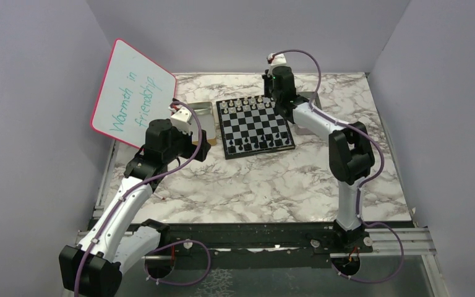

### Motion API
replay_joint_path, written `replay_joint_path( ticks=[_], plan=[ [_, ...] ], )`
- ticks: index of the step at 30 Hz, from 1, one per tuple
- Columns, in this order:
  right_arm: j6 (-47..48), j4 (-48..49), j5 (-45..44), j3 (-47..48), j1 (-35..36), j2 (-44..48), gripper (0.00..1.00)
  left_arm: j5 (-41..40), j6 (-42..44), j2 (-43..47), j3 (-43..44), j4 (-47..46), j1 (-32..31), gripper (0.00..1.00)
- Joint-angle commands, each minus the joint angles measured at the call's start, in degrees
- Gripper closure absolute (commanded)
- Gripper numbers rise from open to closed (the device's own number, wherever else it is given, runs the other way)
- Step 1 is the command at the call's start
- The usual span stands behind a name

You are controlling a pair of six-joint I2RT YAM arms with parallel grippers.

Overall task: Set up the chess pieces on the board
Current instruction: Place the chess piece on the chessboard.

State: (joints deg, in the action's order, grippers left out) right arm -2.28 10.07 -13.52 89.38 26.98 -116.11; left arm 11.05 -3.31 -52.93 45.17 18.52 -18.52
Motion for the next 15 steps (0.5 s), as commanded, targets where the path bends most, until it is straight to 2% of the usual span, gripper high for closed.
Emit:
replay_joint_path(
  ticks=[1, 15],
  plan=[
    [1.1, -2.6, 3.5, 5.9, -1.0, -5.1, 0.99, -0.1, 0.9, -0.1, 0.1, -0.4, -0.2, 0.01],
    [0.5, -5.9, 5.5, 14.5, -3.2, -14.6, 0.99, -0.1, 1.0, 0.0, 0.0, -0.4, -0.2, 0.01]
  ],
)
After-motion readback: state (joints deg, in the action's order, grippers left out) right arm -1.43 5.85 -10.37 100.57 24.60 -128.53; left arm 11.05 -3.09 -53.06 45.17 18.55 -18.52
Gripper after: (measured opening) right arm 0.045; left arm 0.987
